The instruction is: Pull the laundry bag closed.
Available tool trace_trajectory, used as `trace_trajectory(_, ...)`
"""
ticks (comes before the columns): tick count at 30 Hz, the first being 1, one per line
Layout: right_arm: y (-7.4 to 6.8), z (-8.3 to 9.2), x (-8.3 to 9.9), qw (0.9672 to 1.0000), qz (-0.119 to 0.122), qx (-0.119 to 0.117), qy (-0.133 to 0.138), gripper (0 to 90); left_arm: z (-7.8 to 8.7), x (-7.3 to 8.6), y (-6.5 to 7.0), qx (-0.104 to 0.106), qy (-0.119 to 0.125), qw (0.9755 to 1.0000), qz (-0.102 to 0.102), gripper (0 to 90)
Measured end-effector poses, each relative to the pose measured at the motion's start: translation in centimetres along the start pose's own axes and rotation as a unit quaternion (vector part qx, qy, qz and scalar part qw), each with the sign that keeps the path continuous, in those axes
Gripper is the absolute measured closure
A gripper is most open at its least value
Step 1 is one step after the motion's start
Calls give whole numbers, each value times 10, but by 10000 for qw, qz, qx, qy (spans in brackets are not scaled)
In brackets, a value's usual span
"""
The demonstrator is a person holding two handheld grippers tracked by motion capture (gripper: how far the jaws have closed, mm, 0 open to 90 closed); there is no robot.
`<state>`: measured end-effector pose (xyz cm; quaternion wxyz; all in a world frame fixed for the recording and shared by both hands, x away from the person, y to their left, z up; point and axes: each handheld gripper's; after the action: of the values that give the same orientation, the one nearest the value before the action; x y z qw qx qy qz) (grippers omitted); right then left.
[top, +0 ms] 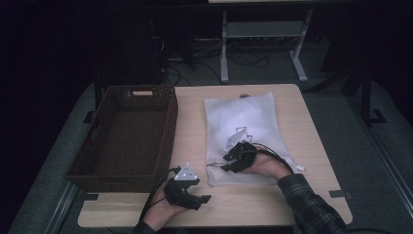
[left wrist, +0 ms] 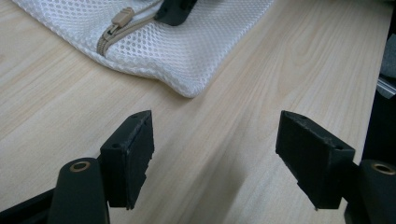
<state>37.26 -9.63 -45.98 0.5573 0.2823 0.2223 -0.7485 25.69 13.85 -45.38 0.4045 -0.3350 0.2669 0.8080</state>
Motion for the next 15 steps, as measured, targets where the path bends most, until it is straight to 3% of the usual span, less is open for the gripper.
trace_trajectory(2,-1,0,0,10000,-10,40,-7,640,0,-1,1,-19,-6,10000,6,276)
trace_trajectory(5,-2,0,0,9999,-58,118,62,808,2,-3,2,-89,55,9999,-1,276)
trace_trajectory(10,0,0,3,9993,-273,102,228,839,1,-12,4,-237,190,9995,57,276)
trace_trajectory(14,6,2,8,9979,-516,-50,397,842,-2,-20,4,-343,278,9989,168,276)
trace_trajectory(15,6,2,8,9977,-515,-60,426,842,-3,-26,1,-512,337,9978,238,275)
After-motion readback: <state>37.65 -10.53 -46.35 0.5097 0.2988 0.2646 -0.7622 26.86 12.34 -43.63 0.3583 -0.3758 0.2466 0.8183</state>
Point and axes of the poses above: each handheld gripper's, and its own axes: z roughly backward along the jaws, x roughly out of its underside, y roughly to its right, and after that the axes turned 6 degrees about y, right-handed
